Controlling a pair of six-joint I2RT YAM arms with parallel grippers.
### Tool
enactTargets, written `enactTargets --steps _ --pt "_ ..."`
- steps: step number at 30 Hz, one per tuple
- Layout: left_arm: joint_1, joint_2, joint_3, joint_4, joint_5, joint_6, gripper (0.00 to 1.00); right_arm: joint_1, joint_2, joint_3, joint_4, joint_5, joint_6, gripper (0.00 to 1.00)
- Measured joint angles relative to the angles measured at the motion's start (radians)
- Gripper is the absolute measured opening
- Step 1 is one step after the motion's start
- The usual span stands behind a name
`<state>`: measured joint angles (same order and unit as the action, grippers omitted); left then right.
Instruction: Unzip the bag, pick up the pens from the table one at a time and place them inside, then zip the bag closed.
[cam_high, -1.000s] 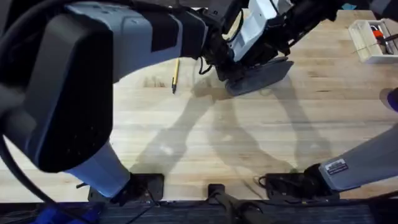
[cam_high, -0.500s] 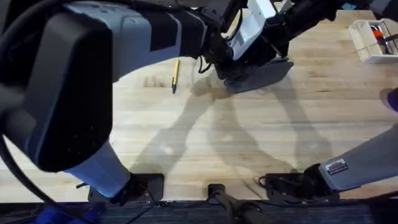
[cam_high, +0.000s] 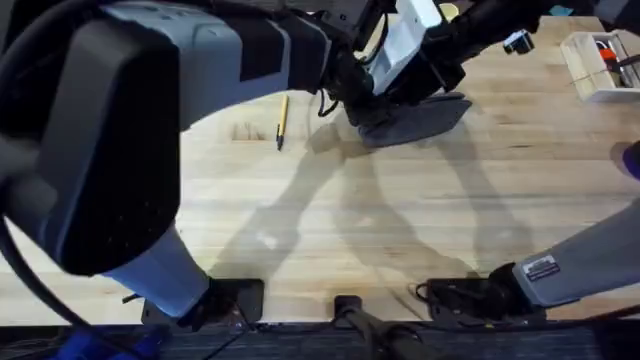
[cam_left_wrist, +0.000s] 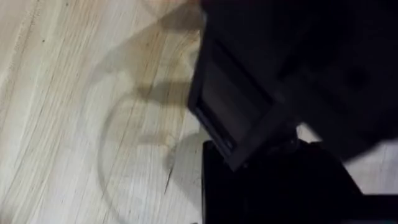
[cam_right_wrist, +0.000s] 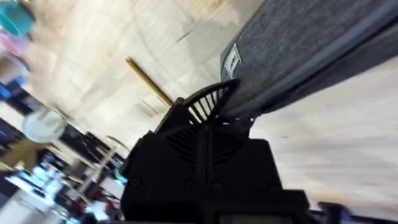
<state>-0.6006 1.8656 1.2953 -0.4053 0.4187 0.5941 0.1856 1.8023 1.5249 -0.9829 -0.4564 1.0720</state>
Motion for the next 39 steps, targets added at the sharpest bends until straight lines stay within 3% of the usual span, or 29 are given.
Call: enactTargets --steps 6,14,22,23,31,39 --pt "0.0 0.0 0.0 0.0 0.0 0.0 0.044 0.0 0.0 0.0 0.0 0.001 0.13 0.031" --pt "0.0 0.0 0.0 0.0 0.0 0.0 0.044 -0.001 0.0 0.0 0.003 0.003 0.159 0.053" --pt "0.001 0.0 0.0 -0.003 -0.012 0.001 0.044 -0.004 0.0 0.005 0.075 0.014 0.119 0.898" --pt "-0.001 0.0 0.0 -0.004 -0.012 0.001 0.044 -0.005 0.0 0.005 0.076 0.014 0.113 0.966" --pt "-0.002 0.0 0.0 -0.003 -0.012 0.001 0.044 -0.025 -0.002 0.021 0.069 0.071 0.066 0.997" --pt "-0.001 0.0 0.0 -0.003 -0.011 0.001 0.044 -0.082 -0.07 0.096 0.069 0.237 -0.034 0.997"
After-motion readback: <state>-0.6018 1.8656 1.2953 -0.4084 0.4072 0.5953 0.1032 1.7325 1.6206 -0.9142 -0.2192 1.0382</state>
